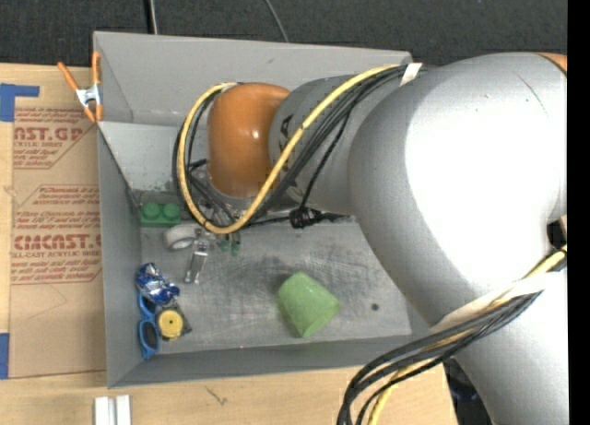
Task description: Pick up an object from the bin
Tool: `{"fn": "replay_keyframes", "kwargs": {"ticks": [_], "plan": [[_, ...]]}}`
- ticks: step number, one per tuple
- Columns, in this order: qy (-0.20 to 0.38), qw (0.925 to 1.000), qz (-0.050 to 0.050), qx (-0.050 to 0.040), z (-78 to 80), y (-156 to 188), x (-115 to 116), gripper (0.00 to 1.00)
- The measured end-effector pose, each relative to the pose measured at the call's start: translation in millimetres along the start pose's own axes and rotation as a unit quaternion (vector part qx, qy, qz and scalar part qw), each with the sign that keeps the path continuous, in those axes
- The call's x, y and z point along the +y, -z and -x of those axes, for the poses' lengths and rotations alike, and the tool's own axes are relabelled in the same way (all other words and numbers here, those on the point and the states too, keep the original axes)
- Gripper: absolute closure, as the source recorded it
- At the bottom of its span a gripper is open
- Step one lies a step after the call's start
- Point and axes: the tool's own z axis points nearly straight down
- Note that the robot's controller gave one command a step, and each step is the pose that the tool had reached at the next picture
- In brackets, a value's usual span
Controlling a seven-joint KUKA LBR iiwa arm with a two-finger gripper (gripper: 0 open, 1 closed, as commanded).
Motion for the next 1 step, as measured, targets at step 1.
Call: {"fn": "replay_keyframes", "kwargs": {"ticks": [1], "plan": [[0.011, 0.9999, 0.000, 0.0021, -25.4, 29.3, 19.0, 0.00]]}}
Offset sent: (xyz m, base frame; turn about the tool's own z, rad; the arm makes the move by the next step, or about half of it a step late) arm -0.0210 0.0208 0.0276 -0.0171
